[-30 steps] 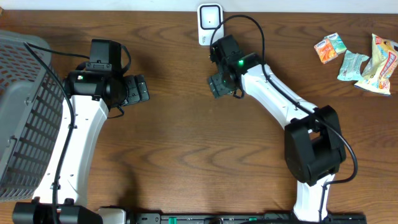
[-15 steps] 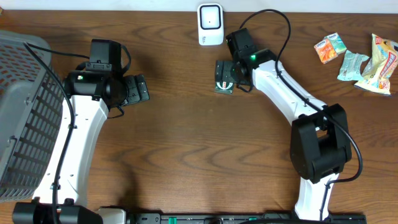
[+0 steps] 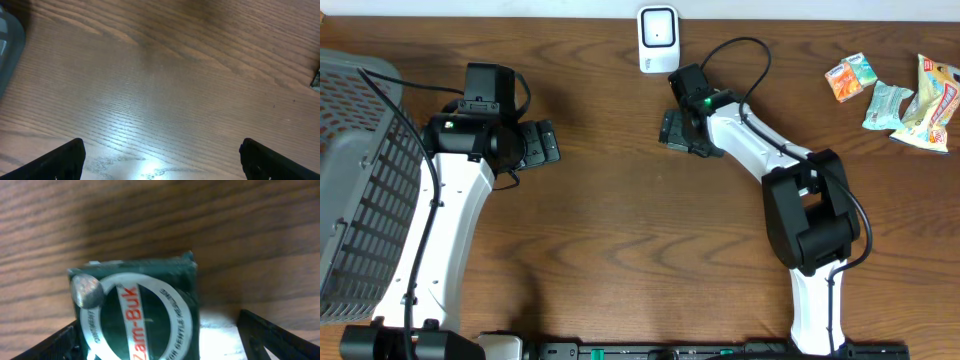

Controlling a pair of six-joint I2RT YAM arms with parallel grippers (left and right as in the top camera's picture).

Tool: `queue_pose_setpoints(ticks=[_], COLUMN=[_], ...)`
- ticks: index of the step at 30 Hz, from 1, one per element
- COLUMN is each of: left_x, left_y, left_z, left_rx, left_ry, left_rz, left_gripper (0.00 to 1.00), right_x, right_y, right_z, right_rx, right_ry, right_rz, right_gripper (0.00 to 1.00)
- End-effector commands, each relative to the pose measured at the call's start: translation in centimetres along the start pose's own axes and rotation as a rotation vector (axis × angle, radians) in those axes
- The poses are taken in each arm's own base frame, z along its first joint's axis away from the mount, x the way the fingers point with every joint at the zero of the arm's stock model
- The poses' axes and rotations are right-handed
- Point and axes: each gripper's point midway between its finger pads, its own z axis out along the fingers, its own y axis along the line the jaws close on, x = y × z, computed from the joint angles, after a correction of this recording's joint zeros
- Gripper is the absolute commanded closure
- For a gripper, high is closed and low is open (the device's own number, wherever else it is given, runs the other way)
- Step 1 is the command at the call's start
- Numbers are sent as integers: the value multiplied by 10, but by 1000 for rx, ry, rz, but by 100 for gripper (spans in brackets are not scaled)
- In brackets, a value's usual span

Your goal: Scan the item barcode

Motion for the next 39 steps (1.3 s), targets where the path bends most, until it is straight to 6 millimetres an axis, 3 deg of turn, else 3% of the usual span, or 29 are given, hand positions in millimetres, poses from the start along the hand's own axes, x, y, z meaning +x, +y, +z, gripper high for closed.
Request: queue_pose_setpoints(ticks=[1,2,5,14,19,22,25,34,39], left_x=[-1,-1,-1,-1,-1,-1,-1,-1,-1], left_y=[2,2,2,2,2,2,2,2,2], left_z=[0,0,1,1,0,0,0,0,0], left_rx=[-13,-13,-13,-13,-13,-13,-13,-13,-13], left_ry=[-2,-2,-1,-1,-2,-2,-2,-2,-2], left_rz=[5,5,5,5,5,5,5,5,5], left_gripper=[2,2,2,2,2,2,2,2,2], right_x=[7,8,8,16,26,29,32,60,55], right_y=[0,0,0,21,55,63,62,37,9], right_z=[7,7,7,-3,-53,-78,-92,-96,-73], right_rx=[20,20,18,-152,-567,-722,-813,-819,-589], right_ry=[10,11,14,108,195,210,222,300,310], right_rz=[2,1,-27,-217,-448,-510,-546,-704,-720], right_gripper=[12,15,37,39,44,48,46,38,40])
